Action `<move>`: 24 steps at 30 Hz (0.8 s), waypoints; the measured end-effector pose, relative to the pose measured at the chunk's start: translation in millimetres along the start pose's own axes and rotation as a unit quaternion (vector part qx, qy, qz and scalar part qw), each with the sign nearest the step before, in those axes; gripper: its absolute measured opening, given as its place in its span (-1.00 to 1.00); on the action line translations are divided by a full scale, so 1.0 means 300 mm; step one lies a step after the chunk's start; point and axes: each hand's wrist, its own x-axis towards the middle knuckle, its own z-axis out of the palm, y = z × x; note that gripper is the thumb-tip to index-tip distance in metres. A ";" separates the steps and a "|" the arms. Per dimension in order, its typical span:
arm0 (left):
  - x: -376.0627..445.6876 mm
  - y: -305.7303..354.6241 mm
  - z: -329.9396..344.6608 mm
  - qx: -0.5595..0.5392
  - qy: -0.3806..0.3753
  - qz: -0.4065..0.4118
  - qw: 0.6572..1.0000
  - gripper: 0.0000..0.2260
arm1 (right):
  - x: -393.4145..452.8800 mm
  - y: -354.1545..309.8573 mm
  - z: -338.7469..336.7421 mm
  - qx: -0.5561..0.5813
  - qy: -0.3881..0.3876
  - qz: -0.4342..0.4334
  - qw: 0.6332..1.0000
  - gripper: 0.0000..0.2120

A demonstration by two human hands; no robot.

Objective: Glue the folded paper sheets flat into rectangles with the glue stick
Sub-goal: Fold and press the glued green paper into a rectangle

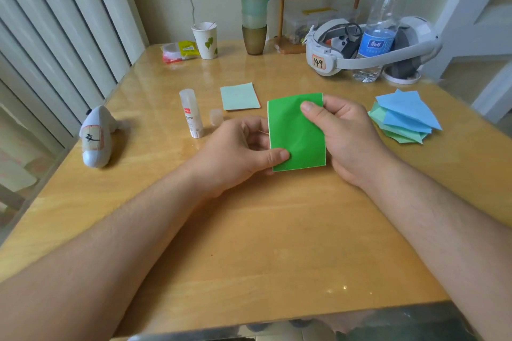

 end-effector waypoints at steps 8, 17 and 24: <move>0.012 -0.022 -0.018 0.109 0.074 0.045 0.990 -0.87 | -0.002 -0.003 -0.003 0.044 -0.038 0.011 0.998 -0.89; 0.020 0.009 -0.029 0.023 0.261 0.069 0.963 -0.79 | 0.000 -0.009 -0.025 0.140 -0.150 0.107 0.973 -0.50; 0.012 0.029 -0.011 -0.093 0.183 0.020 0.979 -0.62 | -0.008 0.022 -0.007 0.025 -0.078 0.053 0.995 -0.79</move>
